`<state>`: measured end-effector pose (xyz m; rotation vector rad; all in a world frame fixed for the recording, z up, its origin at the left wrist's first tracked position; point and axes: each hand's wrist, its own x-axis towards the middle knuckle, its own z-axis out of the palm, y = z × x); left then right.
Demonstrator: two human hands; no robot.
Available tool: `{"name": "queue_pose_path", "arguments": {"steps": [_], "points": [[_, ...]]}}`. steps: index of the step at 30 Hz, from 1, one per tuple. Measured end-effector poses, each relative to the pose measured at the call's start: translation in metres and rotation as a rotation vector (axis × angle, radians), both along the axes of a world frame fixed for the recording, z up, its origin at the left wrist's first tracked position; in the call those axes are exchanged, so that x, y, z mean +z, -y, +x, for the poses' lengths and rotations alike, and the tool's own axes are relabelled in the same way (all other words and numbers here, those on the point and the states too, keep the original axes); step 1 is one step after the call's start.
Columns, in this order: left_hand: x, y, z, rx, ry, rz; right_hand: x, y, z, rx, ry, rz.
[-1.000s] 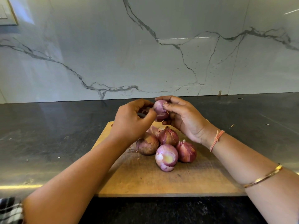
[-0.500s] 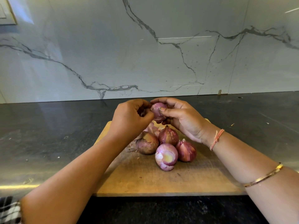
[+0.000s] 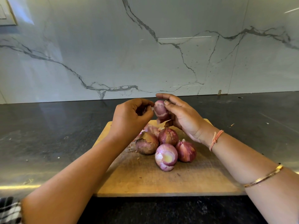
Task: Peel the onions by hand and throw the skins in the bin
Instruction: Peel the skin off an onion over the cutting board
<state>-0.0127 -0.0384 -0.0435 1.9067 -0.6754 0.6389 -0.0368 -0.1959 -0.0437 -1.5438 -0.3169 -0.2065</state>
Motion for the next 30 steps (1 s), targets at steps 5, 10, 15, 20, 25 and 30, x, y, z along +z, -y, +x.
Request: {"name": "queue_pose_path", "arguments": {"steps": [5, 10, 15, 20, 25, 30], "points": [[0.0003, 0.0006, -0.0017, -0.035, 0.025, 0.036, 0.0013, -0.0011, -0.0006, -0.048, 0.02, -0.024], [0.0003, -0.0004, 0.0025, 0.045, 0.024, 0.059, 0.0049, -0.002, -0.0041, -0.008, 0.0, 0.054], [0.0013, -0.0008, -0.0008, 0.01, -0.041, 0.131, 0.0056, -0.0016, -0.0023, -0.007, -0.03, 0.189], [0.0005, -0.0003, -0.0025, -0.023, -0.049, 0.164, 0.0063, -0.0027, -0.0034, 0.004, -0.063, 0.248], [0.0007, 0.0019, -0.0018, 0.005, -0.018, 0.163, 0.0044, -0.004, -0.0031, 0.033, -0.065, 0.222], [0.0013, 0.0024, -0.0028, -0.001, -0.023, 0.123, 0.001, -0.0024, -0.0011, -0.059, 0.042, -0.083]]}}
